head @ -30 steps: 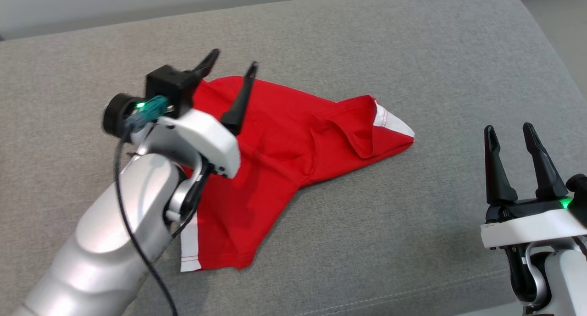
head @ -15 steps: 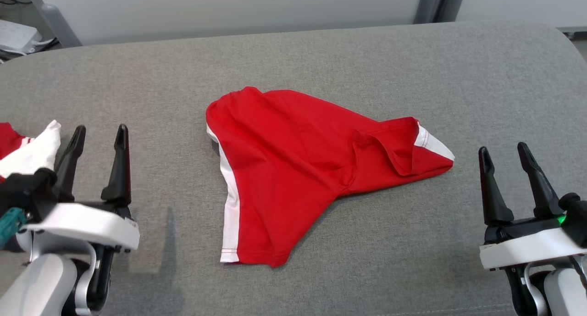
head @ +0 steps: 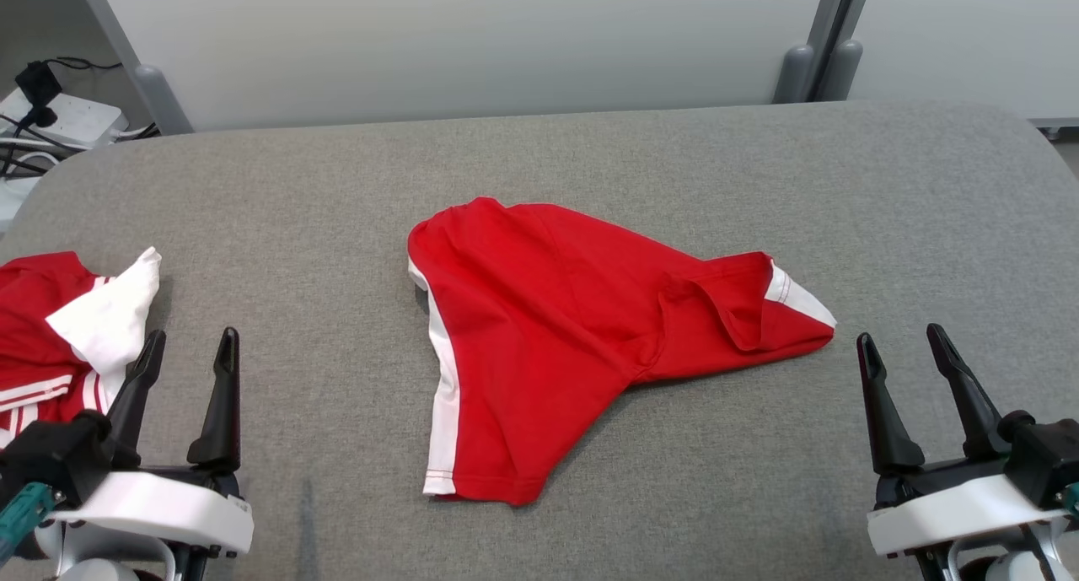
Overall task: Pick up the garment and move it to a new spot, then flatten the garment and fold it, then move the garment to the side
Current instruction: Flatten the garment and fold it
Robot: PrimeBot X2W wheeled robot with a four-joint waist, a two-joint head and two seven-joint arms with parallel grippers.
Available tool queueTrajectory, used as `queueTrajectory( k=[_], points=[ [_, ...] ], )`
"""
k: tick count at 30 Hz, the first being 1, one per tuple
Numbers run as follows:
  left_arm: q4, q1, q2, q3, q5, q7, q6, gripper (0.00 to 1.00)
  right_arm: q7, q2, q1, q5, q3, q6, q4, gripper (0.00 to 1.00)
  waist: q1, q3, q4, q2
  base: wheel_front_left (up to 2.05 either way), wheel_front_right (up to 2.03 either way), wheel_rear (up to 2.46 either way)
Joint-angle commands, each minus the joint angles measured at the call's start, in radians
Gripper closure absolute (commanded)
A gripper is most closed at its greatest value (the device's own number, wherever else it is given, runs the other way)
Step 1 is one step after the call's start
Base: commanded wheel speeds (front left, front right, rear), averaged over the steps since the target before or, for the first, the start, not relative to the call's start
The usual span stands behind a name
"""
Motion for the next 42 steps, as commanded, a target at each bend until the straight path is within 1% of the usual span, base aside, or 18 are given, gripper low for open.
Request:
queueTrajectory(
  k=[1, 13, 24, 29, 32, 34, 38, 42],
  points=[
    [-0.014, -0.011, 0.025, 0.054, 0.013, -0.013, 0.001, 0.0, 0.004, -0.008, 0.005, -0.011, 0.012, 0.007, -0.035, 0.0, 0.0, -0.015, -0.01, 0.0, 0.0, 0.0, 0.0],
    [-0.024, 0.081, -0.006, 0.069, 0.03, -0.019, 0.027, 0.0, 0.021, 0.02, 0.071, -0.039, -0.009, 0.007, -0.049, 0.0, 0.0, -0.049, -0.019, 0.0, 0.0, 0.0, 0.0],
    [-0.042, 0.071, -0.006, 0.061, 0.038, -0.006, 0.045, 0.0, 0.026, 0.03, 0.077, -0.039, -0.006, 0.007, -0.052, 0.0, 0.0, -0.053, -0.012, 0.0, 0.0, 0.0, 0.0],
    [-0.056, 0.05, -0.011, 0.047, 0.047, 0.004, 0.047, 0.0, 0.032, 0.017, 0.066, -0.04, 0.013, 0.007, -0.061, 0.0, 0.0, -0.043, 0.015, 0.0, 0.0, 0.0, 0.0],
    [-0.065, 0.038, -0.016, 0.041, 0.052, 0.006, 0.052, 0.0, 0.043, -0.004, 0.035, -0.041, 0.054, 0.007, -0.07, 0.0, 0.0, -0.029, 0.043, 0.0, 0.0, 0.0, 0.0],
    [-0.071, 0.03, -0.02, 0.039, 0.056, 0.005, 0.055, 0.0, 0.055, -0.02, 0.003, -0.041, 0.103, 0.007, -0.075, 0.0, 0.0, -0.015, 0.066, 0.0, 0.0, 0.0, 0.0],
    [-0.074, 0.009, -0.038, 0.026, 0.063, 0.001, 0.049, 0.0, 0.08, -0.055, -0.071, -0.031, 0.241, 0.007, -0.057, 0.0, 0.0, 0.009, 0.124, 0.0, 0.0, 0.0, 0.0],
    [-0.058, -0.006, -0.068, 0.016, 0.067, -0.006, 0.04, 0.0, 0.095, -0.085, -0.142, -0.011, 0.374, 0.007, -0.002, 0.0, 0.0, 0.026, 0.19, 0.0, 0.0, 0.0, 0.0]
  ],
)
